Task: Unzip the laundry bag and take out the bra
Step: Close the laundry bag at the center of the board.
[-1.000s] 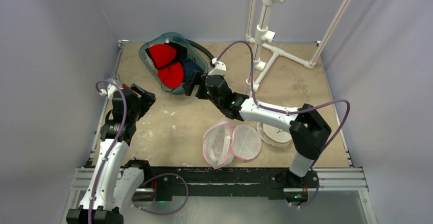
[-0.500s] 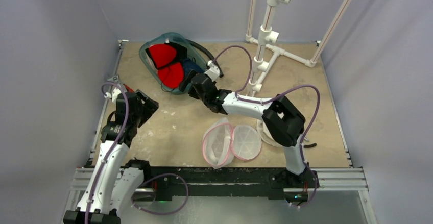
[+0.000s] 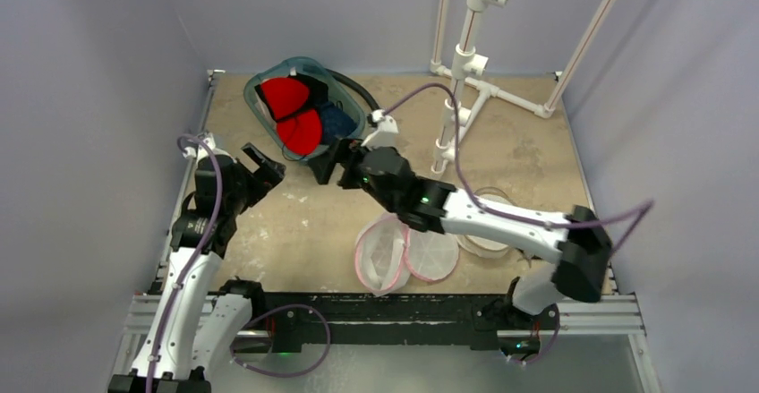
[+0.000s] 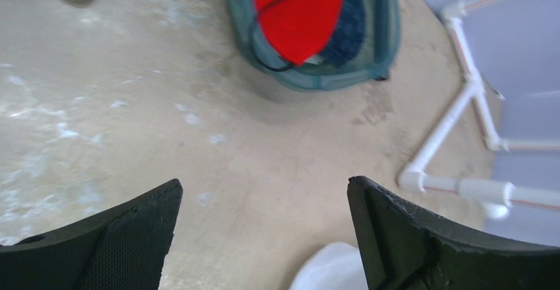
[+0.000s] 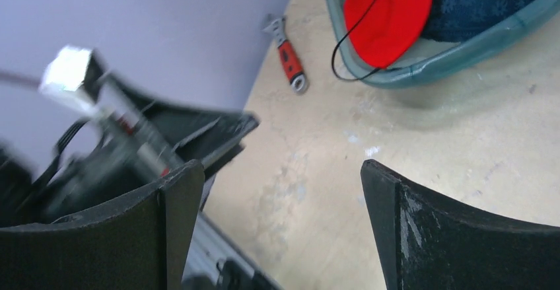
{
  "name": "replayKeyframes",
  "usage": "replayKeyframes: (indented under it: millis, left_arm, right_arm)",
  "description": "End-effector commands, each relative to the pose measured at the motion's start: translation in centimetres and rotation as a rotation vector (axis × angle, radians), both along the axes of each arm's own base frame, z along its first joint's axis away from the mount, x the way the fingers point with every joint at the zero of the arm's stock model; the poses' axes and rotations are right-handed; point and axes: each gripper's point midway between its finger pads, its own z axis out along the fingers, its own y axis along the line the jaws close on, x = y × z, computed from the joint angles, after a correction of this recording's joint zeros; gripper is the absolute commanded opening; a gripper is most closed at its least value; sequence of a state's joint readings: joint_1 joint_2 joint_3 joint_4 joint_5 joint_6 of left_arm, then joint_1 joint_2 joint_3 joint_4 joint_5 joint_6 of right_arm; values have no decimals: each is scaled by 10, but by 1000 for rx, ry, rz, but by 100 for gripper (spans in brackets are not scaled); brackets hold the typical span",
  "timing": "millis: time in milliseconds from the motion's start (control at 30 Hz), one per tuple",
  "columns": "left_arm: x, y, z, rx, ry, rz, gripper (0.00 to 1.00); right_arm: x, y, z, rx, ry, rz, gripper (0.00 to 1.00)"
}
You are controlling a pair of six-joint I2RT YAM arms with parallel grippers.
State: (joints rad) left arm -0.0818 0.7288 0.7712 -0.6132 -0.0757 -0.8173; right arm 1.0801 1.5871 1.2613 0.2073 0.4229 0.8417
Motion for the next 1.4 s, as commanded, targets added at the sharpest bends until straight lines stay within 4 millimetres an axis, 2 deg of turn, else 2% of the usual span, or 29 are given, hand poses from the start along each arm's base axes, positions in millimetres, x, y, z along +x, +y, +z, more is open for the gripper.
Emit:
replayKeyframes:
  millis: [0,67,133,200,267,333,400,467,600,767,933,1100,1233,1267,1367]
  left_arm:
    - [4,-47,31,-89,-147,-268,95]
    - [0,-66,31,-144,-186,-368,95]
    - [-5,-77,31,-133,-214,-421,95]
    - [-10,-86,36,-81,-235,-451,96]
    - [-16,-101,38,-50,-229,-489,96]
    - [-25,-125,34,-27,-192,-556,96]
    - [-36,-143,28,25,-163,-598,96]
    - [-50,-160,18,80,-121,-640,96]
    - [-82,-192,-19,160,1,-752,94]
    - [-102,-199,-49,247,87,-870,82]
    - [-103,-197,-77,343,148,-928,81]
    - [-100,-217,-105,352,180,-987,77]
    - [-94,-227,-124,365,220,-976,57]
    - [-92,-229,-124,367,218,-968,48]
    - [-81,-226,-121,373,198,-897,34]
  right_arm:
    - [-38,-63,2,-99,-67,69,92]
    - [-54,-101,-8,-115,-70,52,92]
    - [-67,-141,-24,-115,-25,-8,93]
    - [-83,-178,-51,-136,62,-63,95]
    - [-92,-209,-69,-122,147,-156,95]
    - [-99,-241,-96,-158,243,-271,95]
    - [-105,-260,-115,-145,327,-357,95]
    - [-113,-265,-129,-107,388,-382,94]
    - [-119,-267,-148,-44,449,-403,92]
    - [-121,-269,-156,-68,467,-412,91]
    - [-121,-271,-151,-87,447,-406,91]
    - [-121,-270,-143,-82,418,-372,91]
    - [-122,-266,-141,-89,414,-348,91]
    - [-122,-265,-141,-92,413,-341,91]
    - [-121,-262,-140,-99,408,-331,91]
